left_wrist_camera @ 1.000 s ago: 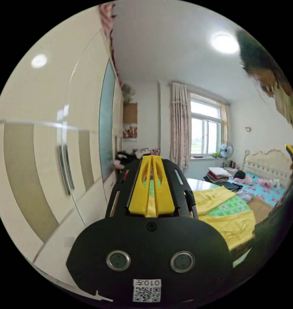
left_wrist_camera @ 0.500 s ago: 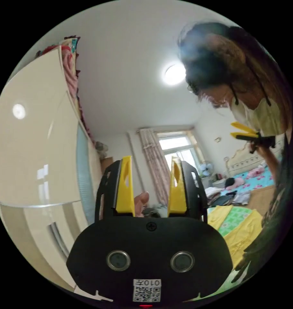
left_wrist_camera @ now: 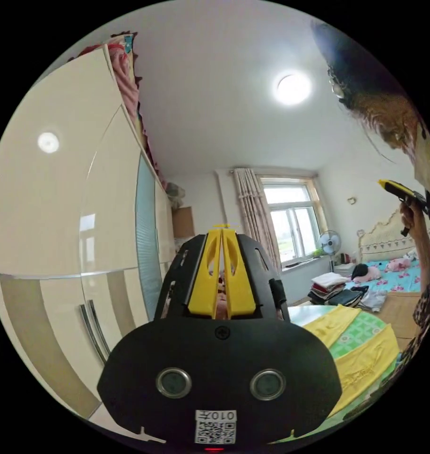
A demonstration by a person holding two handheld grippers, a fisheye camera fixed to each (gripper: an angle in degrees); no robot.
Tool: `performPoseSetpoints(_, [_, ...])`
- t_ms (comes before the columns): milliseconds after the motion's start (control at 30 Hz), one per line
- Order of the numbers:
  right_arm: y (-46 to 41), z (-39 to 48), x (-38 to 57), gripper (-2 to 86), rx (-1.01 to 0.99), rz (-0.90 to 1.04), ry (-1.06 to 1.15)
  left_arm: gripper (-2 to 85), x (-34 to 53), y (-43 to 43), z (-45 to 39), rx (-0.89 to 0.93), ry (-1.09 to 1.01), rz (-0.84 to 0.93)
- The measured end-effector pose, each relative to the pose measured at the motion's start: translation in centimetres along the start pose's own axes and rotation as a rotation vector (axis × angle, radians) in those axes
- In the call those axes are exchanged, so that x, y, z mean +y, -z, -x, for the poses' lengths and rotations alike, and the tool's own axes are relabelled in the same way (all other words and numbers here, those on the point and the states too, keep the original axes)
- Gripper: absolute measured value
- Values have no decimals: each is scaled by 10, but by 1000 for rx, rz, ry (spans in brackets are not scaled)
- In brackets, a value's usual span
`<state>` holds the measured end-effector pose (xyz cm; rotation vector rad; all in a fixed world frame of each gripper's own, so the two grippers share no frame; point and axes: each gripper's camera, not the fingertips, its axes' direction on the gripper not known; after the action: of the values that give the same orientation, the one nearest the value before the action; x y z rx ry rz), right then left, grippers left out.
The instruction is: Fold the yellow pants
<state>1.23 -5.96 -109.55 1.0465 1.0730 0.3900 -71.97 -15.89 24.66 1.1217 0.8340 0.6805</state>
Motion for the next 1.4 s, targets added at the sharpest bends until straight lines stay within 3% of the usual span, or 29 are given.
performPoseSetpoints(133, [-39, -18, 79, 59, -131, 460, -110, 12, 46, -40, 23, 74, 34, 242])
performPoseSetpoints(200, [-43, -35, 148, 44, -133, 665, -248, 9, 111, -71, 48, 103, 145, 520])
performPoseSetpoints(267, [-16, -78, 253, 39, -156, 839, -651, 14, 173, -81, 78, 118, 350, 671])
performPoseSetpoints(333, [25, -105, 333, 46, -155, 892, -963, 26, 235, -78, 110, 122, 580, 780])
performPoseSetpoints(400, [66, -121, 405, 110, -163, 947, -1228, 58, 300, -68, 140, 150, 854, 847])
performPoseSetpoints(467, [113, -125, 482, 179, -236, 909, -1535, 85, 331, -62, 154, 103, 985, 872])
performPoseSetpoints(667, [184, -106, 594, 186, -171, 762, -1926, 135, 385, -89, 179, 118, 1260, 935])
performPoseSetpoints(933, [217, -79, 659, 123, -206, 650, -2043, 144, 400, -141, 183, 139, 1281, 995])
performPoseSetpoints(1067, [240, -75, 642, 67, -135, 758, -1886, 142, 399, -156, 190, 134, 1283, 988])
performPoseSetpoints(1400, [294, -46, 594, 26, -191, 735, -1683, 139, 400, -195, 195, 142, 1303, 997])
